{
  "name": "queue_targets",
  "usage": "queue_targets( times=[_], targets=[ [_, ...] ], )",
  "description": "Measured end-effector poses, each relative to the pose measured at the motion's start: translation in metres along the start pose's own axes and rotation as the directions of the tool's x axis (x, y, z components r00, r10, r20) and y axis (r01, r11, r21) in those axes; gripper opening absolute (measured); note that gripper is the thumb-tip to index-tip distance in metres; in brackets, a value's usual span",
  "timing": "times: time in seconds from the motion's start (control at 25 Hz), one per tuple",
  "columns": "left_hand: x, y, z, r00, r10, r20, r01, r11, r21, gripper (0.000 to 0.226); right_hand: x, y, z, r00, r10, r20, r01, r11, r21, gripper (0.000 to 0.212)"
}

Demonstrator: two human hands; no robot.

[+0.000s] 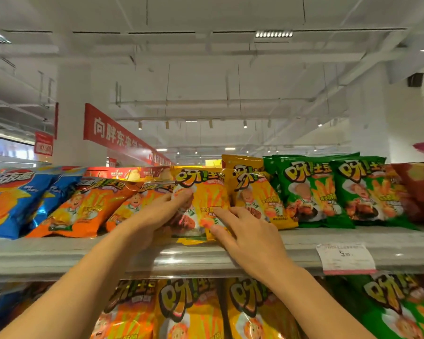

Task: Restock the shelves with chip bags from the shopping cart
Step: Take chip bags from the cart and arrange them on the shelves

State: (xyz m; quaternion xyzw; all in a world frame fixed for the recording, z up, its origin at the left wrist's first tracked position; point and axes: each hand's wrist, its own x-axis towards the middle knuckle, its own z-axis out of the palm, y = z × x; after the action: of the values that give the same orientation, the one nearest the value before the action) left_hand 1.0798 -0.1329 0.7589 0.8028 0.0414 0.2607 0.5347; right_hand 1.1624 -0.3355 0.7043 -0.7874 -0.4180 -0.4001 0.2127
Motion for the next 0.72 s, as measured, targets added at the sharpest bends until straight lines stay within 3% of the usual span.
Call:
queue_targets(
  times=[0.16, 0.24, 0.32, 0.4, 0.48, 0.52, 0.6, 0.72],
  targets=[
    [-0.002, 0.000, 0.002, 0.997, 0.001, -0.080, -0.004, 1.000, -0.029, 0.028, -0.002, -0.001, 0.001, 0.999, -0.018, -0.029, 0.017, 1.000, -0.025, 0.073],
    [-0.002, 0.000, 0.006, 0.985, 0.016, -0.172, -0.009, 0.999, 0.036, 0.039, -0.003, -0.001, 0.001, 0.999, -0.017, -0.048, 0.016, 0.999, -0.034, 0.074],
    [-0.005, -0.003, 0.010, 0.958, 0.088, -0.272, -0.024, 0.973, 0.229, 0.069, -0.002, -0.001, 0.003, 0.998, -0.024, -0.057, 0.022, 0.999, -0.048, 0.074],
    [-0.009, -0.010, 0.016, 0.885, 0.330, -0.329, -0.107, 0.831, 0.546, 0.079, -0.002, -0.003, 0.003, 0.997, -0.035, -0.070, 0.031, 0.998, -0.061, 0.077],
    [-0.014, -0.013, 0.019, 0.773, 0.610, -0.173, -0.293, 0.585, 0.757, 0.060, -0.001, -0.004, 0.002, 0.997, -0.039, -0.072, 0.035, 0.998, -0.060, 0.081],
    [-0.017, -0.013, 0.018, 0.758, 0.648, -0.074, -0.362, 0.512, 0.779, 0.051, -0.001, -0.004, 0.001, 0.997, -0.041, -0.067, 0.037, 0.998, -0.058, 0.082],
    [-0.022, -0.016, 0.016, 0.822, 0.569, 0.007, -0.377, 0.536, 0.755, 0.044, -0.002, -0.004, 0.000, 0.997, -0.042, -0.068, 0.039, 0.998, -0.050, 0.079],
    [-0.026, -0.017, 0.014, 0.897, 0.440, 0.022, -0.294, 0.559, 0.776, 0.049, -0.003, -0.006, -0.004, 0.997, -0.032, -0.070, 0.028, 0.998, -0.057, 0.069]
  ],
)
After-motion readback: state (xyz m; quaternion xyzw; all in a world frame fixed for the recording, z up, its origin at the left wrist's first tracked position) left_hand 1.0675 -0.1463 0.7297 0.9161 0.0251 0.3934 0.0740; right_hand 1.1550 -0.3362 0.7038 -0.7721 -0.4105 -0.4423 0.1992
